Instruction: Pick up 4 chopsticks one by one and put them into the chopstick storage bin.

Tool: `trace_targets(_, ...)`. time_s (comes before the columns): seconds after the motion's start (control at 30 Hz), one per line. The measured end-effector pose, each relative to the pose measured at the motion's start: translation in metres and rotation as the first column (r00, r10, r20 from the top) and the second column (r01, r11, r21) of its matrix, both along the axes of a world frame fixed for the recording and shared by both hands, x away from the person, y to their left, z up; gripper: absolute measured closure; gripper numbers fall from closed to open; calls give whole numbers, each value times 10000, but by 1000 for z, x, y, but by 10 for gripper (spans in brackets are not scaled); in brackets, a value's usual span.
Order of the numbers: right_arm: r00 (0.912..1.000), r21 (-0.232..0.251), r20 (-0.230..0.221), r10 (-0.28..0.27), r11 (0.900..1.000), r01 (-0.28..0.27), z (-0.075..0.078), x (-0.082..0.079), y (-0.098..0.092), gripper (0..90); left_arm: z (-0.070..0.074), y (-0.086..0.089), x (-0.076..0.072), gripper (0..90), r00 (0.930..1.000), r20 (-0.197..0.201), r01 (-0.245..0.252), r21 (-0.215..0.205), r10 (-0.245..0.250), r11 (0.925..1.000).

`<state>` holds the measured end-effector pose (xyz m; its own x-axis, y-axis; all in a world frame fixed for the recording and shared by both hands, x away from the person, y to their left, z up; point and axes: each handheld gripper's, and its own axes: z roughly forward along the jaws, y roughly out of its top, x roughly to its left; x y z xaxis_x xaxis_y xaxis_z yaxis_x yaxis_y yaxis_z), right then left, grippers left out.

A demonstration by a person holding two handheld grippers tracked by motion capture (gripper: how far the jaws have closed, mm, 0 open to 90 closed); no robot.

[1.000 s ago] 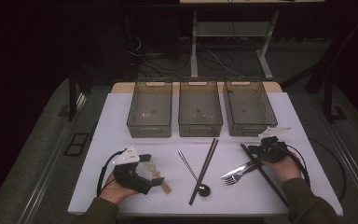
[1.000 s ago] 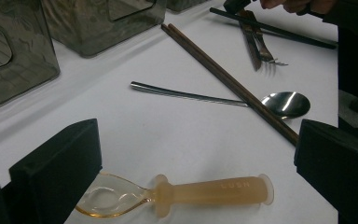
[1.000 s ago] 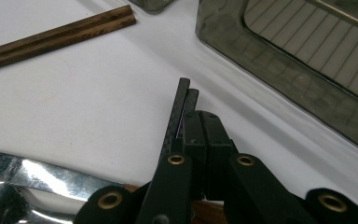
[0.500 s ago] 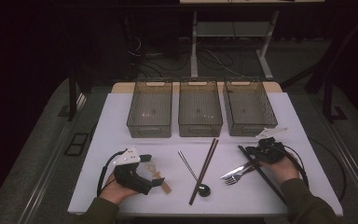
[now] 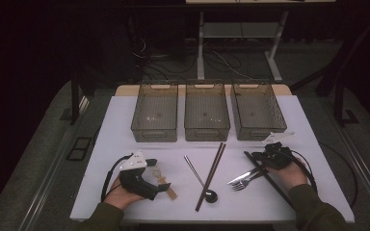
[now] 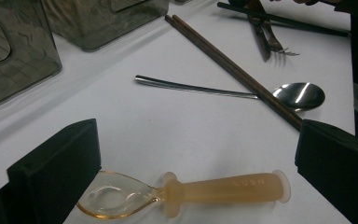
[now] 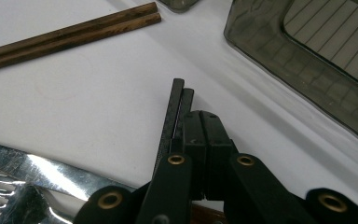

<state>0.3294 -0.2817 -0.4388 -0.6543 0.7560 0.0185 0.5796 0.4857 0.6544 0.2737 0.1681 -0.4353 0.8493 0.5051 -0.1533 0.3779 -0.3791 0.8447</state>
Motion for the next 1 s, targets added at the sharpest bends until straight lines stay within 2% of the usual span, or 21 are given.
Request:
trace_targets(0.1, 9999, 130, 66, -143, 9998, 142, 2, 0, -3, 873, 1, 1, 0, 0, 10000, 20, -49, 36, 49, 10000)
trace_targets(0.23, 9988, 667, 153, -455, 9968, 444, 8, -3, -12, 815, 0, 1, -1, 0, 10000, -15, -96, 148, 96, 9998)
trace_targets(0.37, 9980, 1194, 3, -636, 9908, 631, 15, -10, -19, 742, 1, 1, -2, 0, 10000, -17, -72, 205, 72, 9998)
trace_targets(0.57, 9993, 1365, -150, -356, 9899, 373, 19, -33, -28, 664, 1, 2, -3, 0, 10000, -37, -80, 140, 80, 9999)
trace_targets(0.73, 9987, 1429, -170, -474, 9885, 494, 21, -51, -38, 640, 1, 2, -3, 0, 9999, -49, -106, 131, 107, 9999)
trace_targets(1.0, 9980, 1259, -483, -412, 9909, 470, 17, -78, -49, 710, 2, 3, -4, 0, 10000, 9, -97, 129, 97, 9999)
